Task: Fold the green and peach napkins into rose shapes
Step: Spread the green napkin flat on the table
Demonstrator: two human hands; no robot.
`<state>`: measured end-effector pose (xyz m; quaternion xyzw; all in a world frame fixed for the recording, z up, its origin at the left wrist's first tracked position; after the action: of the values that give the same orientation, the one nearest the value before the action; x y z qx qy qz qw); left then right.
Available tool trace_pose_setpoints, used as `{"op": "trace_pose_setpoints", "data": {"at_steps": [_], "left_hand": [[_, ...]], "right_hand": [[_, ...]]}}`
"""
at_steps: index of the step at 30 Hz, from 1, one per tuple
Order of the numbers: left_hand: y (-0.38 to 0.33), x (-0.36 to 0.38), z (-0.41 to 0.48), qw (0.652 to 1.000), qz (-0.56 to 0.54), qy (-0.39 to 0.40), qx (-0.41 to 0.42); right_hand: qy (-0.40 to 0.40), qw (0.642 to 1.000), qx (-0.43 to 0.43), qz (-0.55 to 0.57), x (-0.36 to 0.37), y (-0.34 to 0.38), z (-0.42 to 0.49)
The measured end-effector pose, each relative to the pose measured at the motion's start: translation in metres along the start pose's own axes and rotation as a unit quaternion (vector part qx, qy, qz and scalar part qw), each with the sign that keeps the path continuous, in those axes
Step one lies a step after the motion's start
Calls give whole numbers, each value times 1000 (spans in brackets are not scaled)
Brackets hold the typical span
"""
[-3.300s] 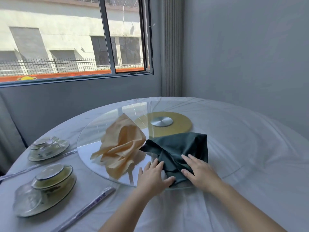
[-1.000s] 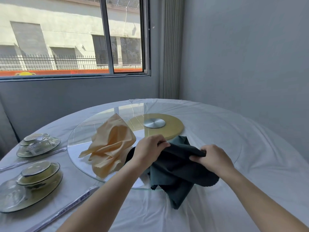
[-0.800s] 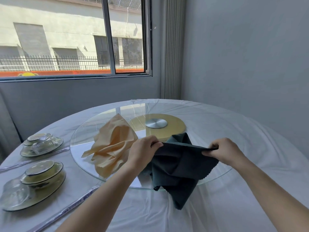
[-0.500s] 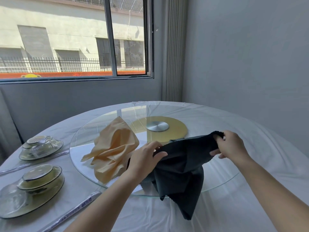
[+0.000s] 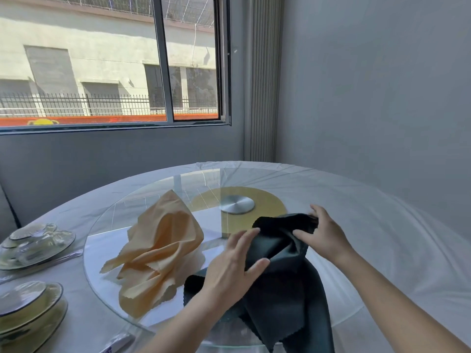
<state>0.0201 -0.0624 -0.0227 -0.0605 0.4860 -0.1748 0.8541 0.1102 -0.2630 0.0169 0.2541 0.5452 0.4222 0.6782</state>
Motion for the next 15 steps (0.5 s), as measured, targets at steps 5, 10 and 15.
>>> {"op": "trace_pose_setpoints", "data": {"at_steps": [5,10,15], "left_hand": [[6,19,9,1000,17,17,18],[29,23,19,998,-52,-8,-32],[37,30,11,999,-22,37,-32]], "right_hand": [[40,998,-22,33,23,-4,10],[42,998,5,55,32,-13,6],[8,1000,-14,-1,39,-10,-47]]}}
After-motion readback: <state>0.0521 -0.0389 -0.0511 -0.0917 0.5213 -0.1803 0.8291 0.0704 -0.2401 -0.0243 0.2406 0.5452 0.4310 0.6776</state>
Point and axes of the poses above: each hand's wrist, its own z-axis towards the middle knuckle, its own x-axis out of the palm, y = z × x, the point moved 3 cm from there along z, towards the middle knuckle, and after that the axes turned 9 degrees about z, right-handed, at the moved point
